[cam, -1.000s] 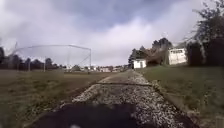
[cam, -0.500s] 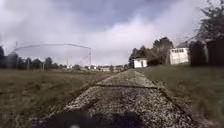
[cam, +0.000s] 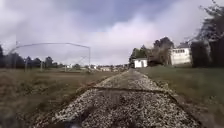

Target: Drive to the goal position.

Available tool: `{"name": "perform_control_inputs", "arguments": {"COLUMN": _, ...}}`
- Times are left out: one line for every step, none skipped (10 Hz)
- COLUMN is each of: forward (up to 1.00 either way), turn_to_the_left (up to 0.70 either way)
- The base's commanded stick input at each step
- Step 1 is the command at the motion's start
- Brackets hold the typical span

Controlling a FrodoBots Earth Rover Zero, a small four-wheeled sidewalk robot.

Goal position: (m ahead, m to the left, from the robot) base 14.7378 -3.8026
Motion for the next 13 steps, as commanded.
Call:
{"name": "perform_control_inputs", "arguments": {"forward": 0.68, "turn_to_the_left": 0.00}}
{"name": "perform_control_inputs", "arguments": {"forward": 0.68, "turn_to_the_left": 0.00}}
{"name": "perform_control_inputs", "arguments": {"forward": 0.68, "turn_to_the_left": -0.05}}
{"name": "perform_control_inputs", "arguments": {"forward": 0.68, "turn_to_the_left": -0.17}}
{"name": "perform_control_inputs", "arguments": {"forward": 0.68, "turn_to_the_left": -0.26}}
{"name": "perform_control_inputs", "arguments": {"forward": 0.68, "turn_to_the_left": -0.33}}
{"name": "perform_control_inputs", "arguments": {"forward": 0.68, "turn_to_the_left": -0.25}}
{"name": "perform_control_inputs", "arguments": {"forward": 0.68, "turn_to_the_left": -0.14}}
{"name": "perform_control_inputs", "arguments": {"forward": 0.68, "turn_to_the_left": 0.00}}
{"name": "perform_control_inputs", "arguments": {"forward": 0.68, "turn_to_the_left": 0.00}}
{"name": "perform_control_inputs", "arguments": {"forward": 0.68, "turn_to_the_left": 0.00}}
{"name": "perform_control_inputs", "arguments": {"forward": 0.68, "turn_to_the_left": 0.00}}
{"name": "perform_control_inputs", "arguments": {"forward": 0.68, "turn_to_the_left": 0.00}}
